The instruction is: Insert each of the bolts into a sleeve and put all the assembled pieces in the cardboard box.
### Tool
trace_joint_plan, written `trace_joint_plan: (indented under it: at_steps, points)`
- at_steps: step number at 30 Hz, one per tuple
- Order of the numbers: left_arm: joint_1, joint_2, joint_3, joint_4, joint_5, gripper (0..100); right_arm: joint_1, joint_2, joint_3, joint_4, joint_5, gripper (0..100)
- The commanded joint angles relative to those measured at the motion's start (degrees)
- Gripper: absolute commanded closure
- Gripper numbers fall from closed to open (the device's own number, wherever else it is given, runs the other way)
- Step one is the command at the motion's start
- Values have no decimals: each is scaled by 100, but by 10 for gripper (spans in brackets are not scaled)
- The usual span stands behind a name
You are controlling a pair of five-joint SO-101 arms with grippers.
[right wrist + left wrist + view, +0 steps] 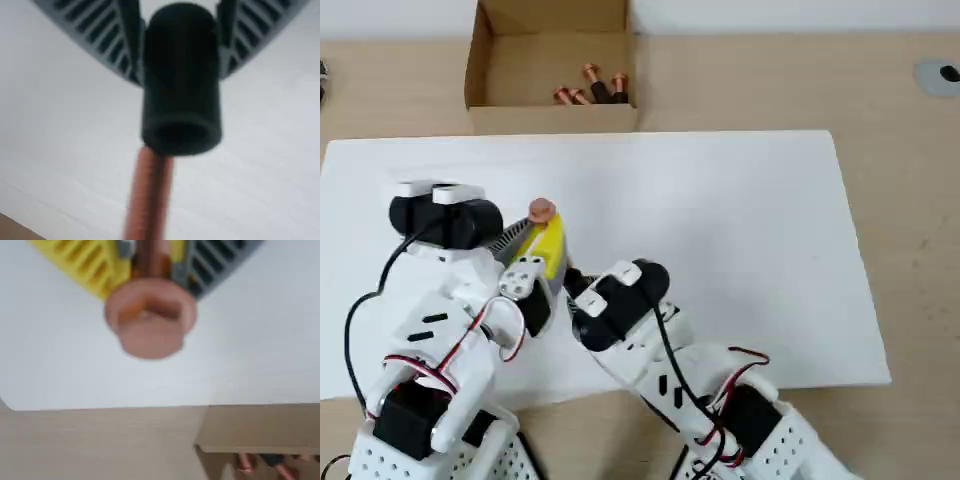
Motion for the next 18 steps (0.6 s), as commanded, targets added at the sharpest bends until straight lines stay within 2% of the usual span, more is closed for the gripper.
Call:
trace_joint_plan:
  at_steps: [1,10,18]
  points:
    - [246,-48,-53,-141,53,992,-31,-4,-330,-105,-44,987]
    - [176,-40,-519,-105,0,992,-31,-4,-330,-105,-44,987]
    - [105,-31,-1196,580,-88,992,-31,-4,-330,-105,-44,987]
